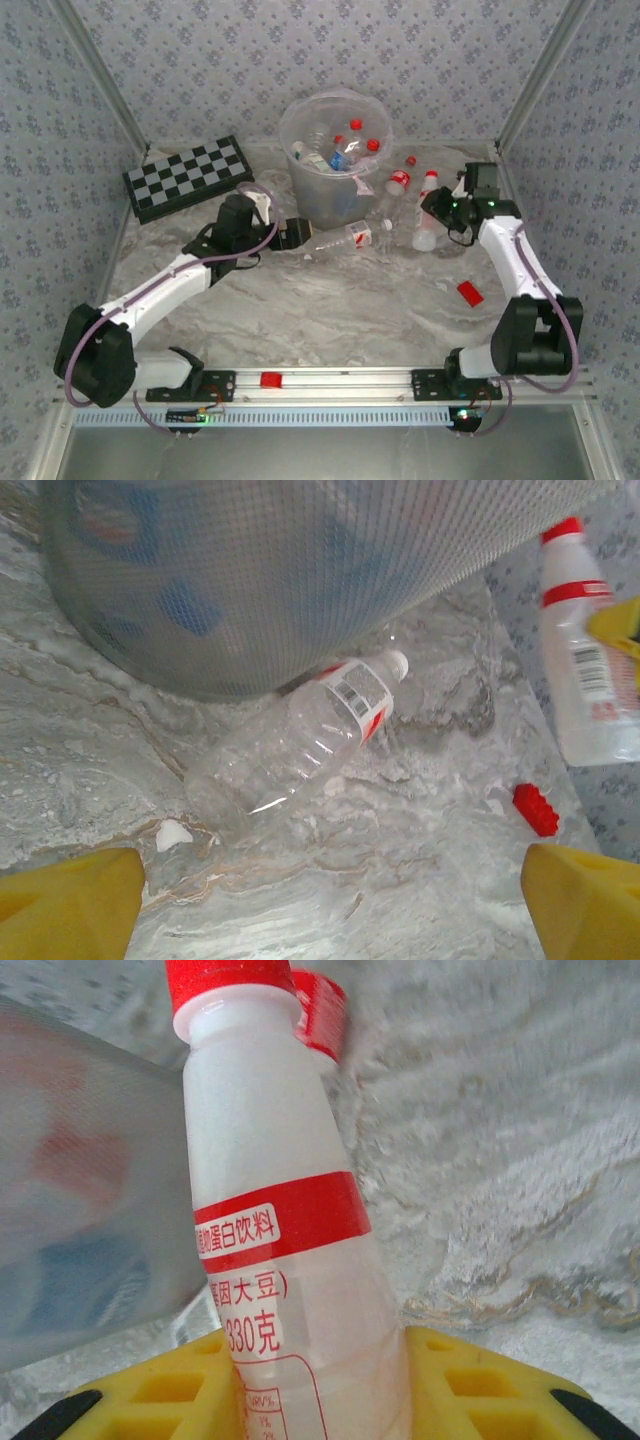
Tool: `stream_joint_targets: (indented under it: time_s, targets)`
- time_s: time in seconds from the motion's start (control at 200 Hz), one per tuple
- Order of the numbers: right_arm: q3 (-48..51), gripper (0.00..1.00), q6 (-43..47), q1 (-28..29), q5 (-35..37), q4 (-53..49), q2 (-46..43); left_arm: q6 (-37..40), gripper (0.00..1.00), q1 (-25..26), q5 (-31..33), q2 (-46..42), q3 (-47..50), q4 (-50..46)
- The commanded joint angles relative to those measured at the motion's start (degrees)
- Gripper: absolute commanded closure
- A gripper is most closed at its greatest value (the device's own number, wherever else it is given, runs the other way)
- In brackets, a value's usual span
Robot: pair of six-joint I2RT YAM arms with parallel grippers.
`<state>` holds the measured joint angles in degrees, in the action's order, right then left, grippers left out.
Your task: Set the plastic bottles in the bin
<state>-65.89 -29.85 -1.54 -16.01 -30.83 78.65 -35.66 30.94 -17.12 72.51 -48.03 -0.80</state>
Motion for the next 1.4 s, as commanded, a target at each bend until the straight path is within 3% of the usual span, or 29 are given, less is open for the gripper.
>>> stream_joint_targets:
  time_s: [0.0, 0.155, 0.3, 0.425, 0.67, 0.97, 1.394]
  targets:
    - [-7.4, 0.64, 8.3, -0.7, -2.1, -8.1, -3.5, -5.1, 0.05, -1.8, -0.6, -1.8, -1.6, 3.6]
    - [-16.9, 0.65, 9.9, -0.3, -8.4, -9.9, -4.2, -9.1, 0.08, -3.5, 3.3, -1.1, -4.6, 4.4]
    - [-22.9, 0.66, 9.6, 2.8, -14.0, -4.0, -3.8, -10.3, 0.08, -3.6, 2.9, -0.3, -8.1, 7.4]
    - [-29.7, 0.72, 11.1, 8.3, -13.8, 0.7, 0.0, -12.1, 0.08, -3.6, 6.9, 0.3, -10.6, 7.6]
    - [-43.8, 0.72, 15.4, 16.9, -9.7, 4.2, 13.3, -14.2, 0.08, -3.6, 17.1, 4.9, -16.8, 5.2]
    - [-61.1, 0.71, 15.3, 20.7, -7.7, -4.6, 29.6, -13.7, 0.09, -3.8, 19.4, 10.7, -20.8, 2.7]
    - [-69.5, 0.64, 16.7, 23.6, -6.1, -17.6, 40.9, -15.1, 0.1, -4.1, 18.2, 14.5, -21.2, 3.1]
